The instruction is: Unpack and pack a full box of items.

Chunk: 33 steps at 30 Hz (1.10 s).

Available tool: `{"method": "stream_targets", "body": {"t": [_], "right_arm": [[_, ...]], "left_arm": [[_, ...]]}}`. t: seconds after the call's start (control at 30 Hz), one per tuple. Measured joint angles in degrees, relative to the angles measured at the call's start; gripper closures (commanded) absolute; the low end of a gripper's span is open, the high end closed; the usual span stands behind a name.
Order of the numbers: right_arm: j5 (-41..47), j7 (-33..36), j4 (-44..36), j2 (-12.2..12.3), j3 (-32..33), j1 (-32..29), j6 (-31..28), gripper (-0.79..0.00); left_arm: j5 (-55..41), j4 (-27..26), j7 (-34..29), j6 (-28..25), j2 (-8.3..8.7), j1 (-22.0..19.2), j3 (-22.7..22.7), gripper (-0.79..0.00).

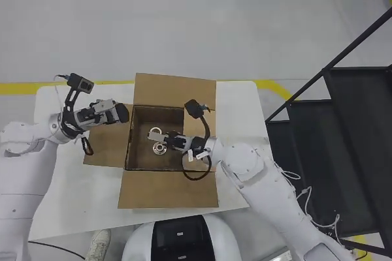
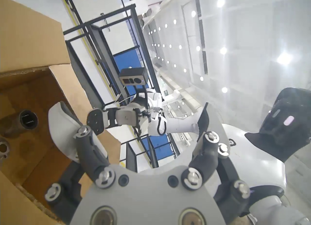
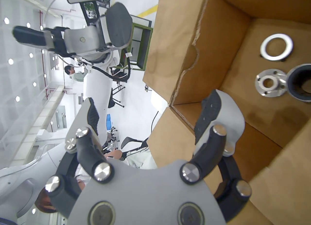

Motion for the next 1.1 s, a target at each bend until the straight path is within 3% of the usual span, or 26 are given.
{"method": "stream_targets", "body": {"t": [0.2,0.4,0.8,1.1], "right_arm": [[1.07,0.48,-8.61,2.25,13.1,-11.95,-1.23,-0.785],[4.53,0.22,-11.02,3.16,20.54,-18.89,-3.89,-0.785],[7.1,-0.56,-11.44,3.87,23.33,-22.87,-6.56,-0.785],[8.03,-0.47,-10.79,4.33,24.14,-23.89,-7.71,-0.785]], "left_arm": [[7.23,3.35,1.38,2.2,-2.47,-6.68,10.5,-0.785],[10.9,9.41,5.31,1.31,-5.28,-10.75,18.51,-0.785],[15.58,20.38,11.37,-5.35,-12.01,-16.53,31.23,-0.785],[16.89,27.56,15.48,-7.36,-16.8,-20.34,36.35,-0.785]]}}
